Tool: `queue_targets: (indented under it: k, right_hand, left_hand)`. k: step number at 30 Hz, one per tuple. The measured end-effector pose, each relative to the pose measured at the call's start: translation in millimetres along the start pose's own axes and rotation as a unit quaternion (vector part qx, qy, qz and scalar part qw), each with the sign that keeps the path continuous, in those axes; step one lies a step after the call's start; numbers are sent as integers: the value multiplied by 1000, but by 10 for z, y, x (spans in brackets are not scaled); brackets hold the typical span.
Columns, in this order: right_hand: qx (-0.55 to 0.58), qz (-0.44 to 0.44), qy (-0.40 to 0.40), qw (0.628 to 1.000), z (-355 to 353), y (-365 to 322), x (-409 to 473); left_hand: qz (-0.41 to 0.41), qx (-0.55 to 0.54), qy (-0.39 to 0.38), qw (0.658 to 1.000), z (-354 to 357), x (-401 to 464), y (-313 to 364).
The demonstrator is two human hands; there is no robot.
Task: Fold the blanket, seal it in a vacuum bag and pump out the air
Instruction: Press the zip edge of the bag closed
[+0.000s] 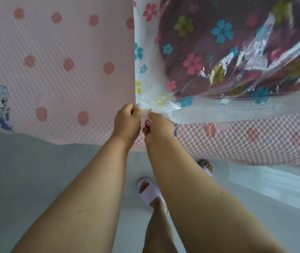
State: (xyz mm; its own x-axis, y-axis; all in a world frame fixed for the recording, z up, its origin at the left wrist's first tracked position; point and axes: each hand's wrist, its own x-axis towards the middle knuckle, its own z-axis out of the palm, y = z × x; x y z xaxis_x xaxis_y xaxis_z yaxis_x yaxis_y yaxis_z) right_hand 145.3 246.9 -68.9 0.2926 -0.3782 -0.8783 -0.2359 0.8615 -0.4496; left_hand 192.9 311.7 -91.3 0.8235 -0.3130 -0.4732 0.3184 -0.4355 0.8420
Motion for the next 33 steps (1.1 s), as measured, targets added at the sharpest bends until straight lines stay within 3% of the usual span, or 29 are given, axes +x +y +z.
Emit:
queue_targets:
  k: [5, 8, 12, 17, 20, 24, 29, 33]
  right_hand:
    - [19, 45, 38, 998, 17, -27, -13]
    - [14, 70, 17, 997, -52, 15, -24]
    - [3, 60, -12, 998, -67, 63, -34]
    - [-60, 75, 31, 995, -8, -37, -6]
    - [-32, 69, -5, 997, 7, -18, -5]
    - [-21, 86, 62, 994, 14, 16, 22]
    - [-34, 78, 16, 996, 8, 160, 48]
    - [-10, 87, 15, 996, 94, 91, 101]
  left_hand:
    - [-37, -56, -5, 998, 47, -29, 32]
    - [-39, -46, -54, 997, 67, -126, -36]
    - [-40, -88, -45, 994, 60, -198, -46]
    - [-57, -124, -76, 988, 3, -248, 67]
    - [-62, -119, -85, 987, -18, -270, 99]
    - [-60, -128, -53, 989, 22, -277, 104]
    - [-21, -24, -14, 999, 57, -297, 28]
    - [-25, -66, -16, 997, 27, -318, 69]
